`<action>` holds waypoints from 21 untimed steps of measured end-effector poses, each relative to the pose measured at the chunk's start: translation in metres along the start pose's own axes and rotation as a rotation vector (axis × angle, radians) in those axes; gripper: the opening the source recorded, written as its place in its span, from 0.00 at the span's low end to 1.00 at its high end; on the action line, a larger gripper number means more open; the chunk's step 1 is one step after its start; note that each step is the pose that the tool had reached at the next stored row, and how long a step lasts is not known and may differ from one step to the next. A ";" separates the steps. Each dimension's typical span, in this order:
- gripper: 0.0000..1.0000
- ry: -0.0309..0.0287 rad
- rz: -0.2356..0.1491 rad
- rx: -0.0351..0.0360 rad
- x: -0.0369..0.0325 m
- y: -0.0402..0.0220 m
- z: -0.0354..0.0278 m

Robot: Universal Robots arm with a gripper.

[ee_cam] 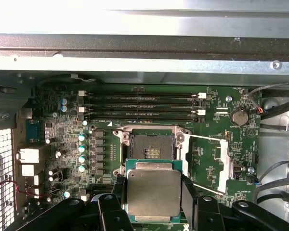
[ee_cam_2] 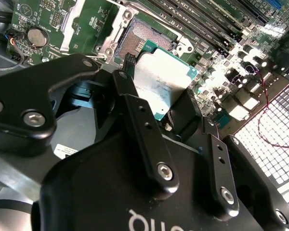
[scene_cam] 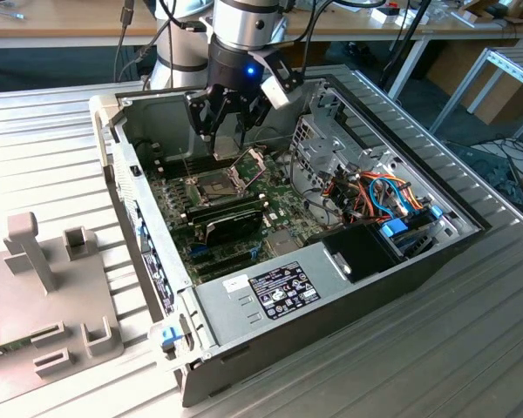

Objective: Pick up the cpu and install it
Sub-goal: 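Place the cpu into insertion slot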

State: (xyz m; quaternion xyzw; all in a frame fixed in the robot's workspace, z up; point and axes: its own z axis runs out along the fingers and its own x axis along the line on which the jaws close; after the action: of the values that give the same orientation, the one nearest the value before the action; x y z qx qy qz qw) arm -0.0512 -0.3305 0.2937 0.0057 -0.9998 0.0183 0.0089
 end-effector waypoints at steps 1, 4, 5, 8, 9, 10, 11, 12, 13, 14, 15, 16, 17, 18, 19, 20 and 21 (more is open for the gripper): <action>0.55 0.0000 0.000 0.0000 0.0000 0.0000 0.0000; 0.55 0.0000 0.000 0.0000 0.0000 0.0001 0.0000; 0.55 0.0000 0.000 0.0001 0.0000 0.0001 0.0000; 0.55 0.0000 0.000 0.0000 0.0000 0.0001 0.0000; 0.55 0.0001 0.004 -0.0001 0.0000 0.0002 0.0000; 0.55 0.0007 0.018 -0.0002 0.0000 0.0002 0.0000; 0.55 0.0013 0.033 -0.0005 0.0001 0.0002 0.0000; 0.55 0.0018 0.048 -0.0007 0.0001 0.0002 0.0000; 0.55 0.0024 0.064 -0.0011 0.0000 0.0002 0.0001; 0.55 0.0030 0.081 -0.0014 0.0000 0.0002 0.0001; 0.55 0.0043 0.119 -0.0021 0.0000 0.0002 0.0002; 0.55 0.0053 0.145 -0.0026 0.0000 0.0002 0.0003; 0.55 0.0060 0.164 -0.0029 0.0000 0.0002 0.0003; 0.55 0.0068 0.187 -0.0034 0.0000 0.0002 0.0004; 0.55 0.0074 0.202 -0.0036 0.0000 0.0002 0.0005; 0.55 0.0080 0.219 -0.0040 0.0000 0.0002 0.0006; 0.55 0.0091 0.249 -0.0044 0.0000 0.0002 0.0007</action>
State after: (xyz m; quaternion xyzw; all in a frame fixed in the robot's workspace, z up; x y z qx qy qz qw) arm -0.0512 -0.3303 0.2930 -0.1186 -0.9927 0.0171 0.0111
